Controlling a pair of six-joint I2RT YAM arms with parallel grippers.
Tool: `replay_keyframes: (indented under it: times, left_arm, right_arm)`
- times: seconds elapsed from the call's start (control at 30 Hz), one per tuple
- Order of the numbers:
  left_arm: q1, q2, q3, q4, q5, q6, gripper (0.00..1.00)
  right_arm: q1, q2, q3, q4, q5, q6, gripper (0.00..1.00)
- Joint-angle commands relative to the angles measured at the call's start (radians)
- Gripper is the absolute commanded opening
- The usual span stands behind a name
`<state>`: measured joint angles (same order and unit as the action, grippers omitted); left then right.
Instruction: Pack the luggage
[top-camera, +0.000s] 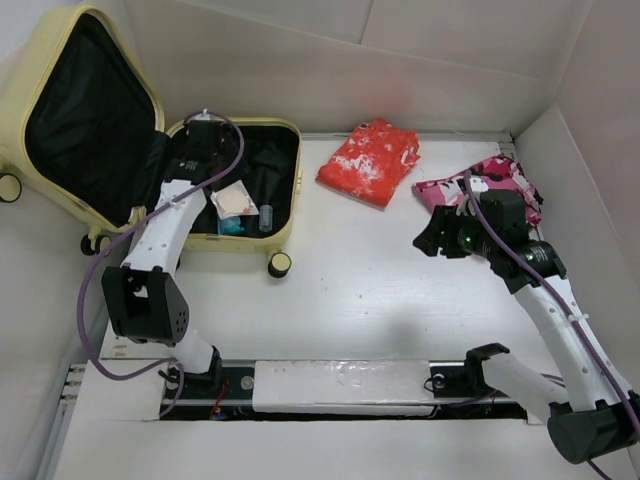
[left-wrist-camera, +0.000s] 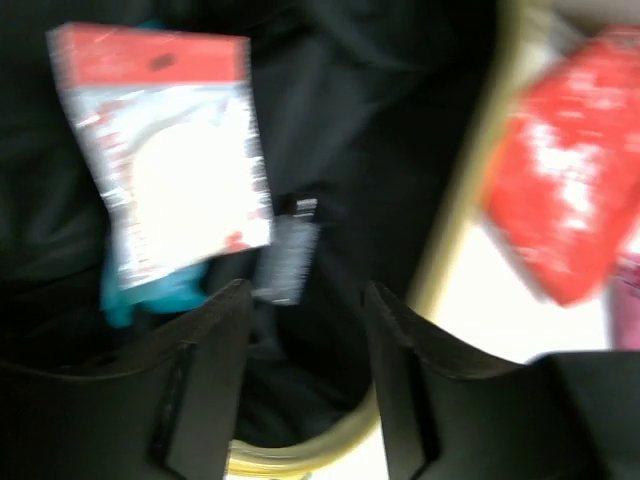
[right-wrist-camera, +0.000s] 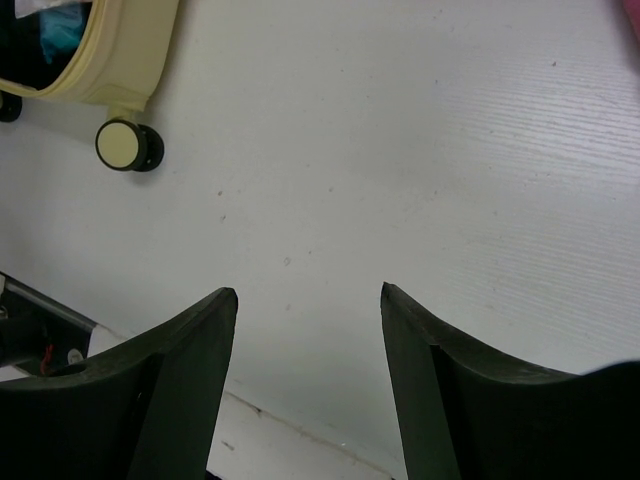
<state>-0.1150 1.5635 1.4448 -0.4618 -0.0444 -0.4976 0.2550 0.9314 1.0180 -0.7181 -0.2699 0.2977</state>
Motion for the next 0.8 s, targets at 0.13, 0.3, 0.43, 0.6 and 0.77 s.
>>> replay_keyframes:
  times: [0.13, 0.3, 0.43, 0.6, 0.77]
  left_arm:
    - [-0.222, 0.044, 0.238, 0.045, 0.049, -0.077, 0.55]
    - [-0.406, 0.214, 0.360, 0.106, 0.078, -0.222, 0.56]
    - [-0.511, 0.392, 0.527, 0.118, 0.029, -0.317, 0.56]
    - [-0.520, 0.572, 0.565, 0.207, 0.043, -0.520, 0.52]
    - [-0.520, 0.685, 0.588, 0.233, -0.034, -0.674, 0.50]
  right_arm:
    - [-0.005, -0.014, 0.047, -0.001, 0.035, -0.014, 0.65]
    - [-0.005, -0.042, 0.047, -0.012, 0.069, 0.006, 0.58]
    - [-0.005, -0.080, 0.047, -0.033, 0.078, 0.015, 0.29]
    - [-0.005, -0.137, 0.036, -0.084, 0.069, 0.015, 0.33]
    - [0.004, -0.184, 0.027, -0.144, 0.043, 0.015, 0.59]
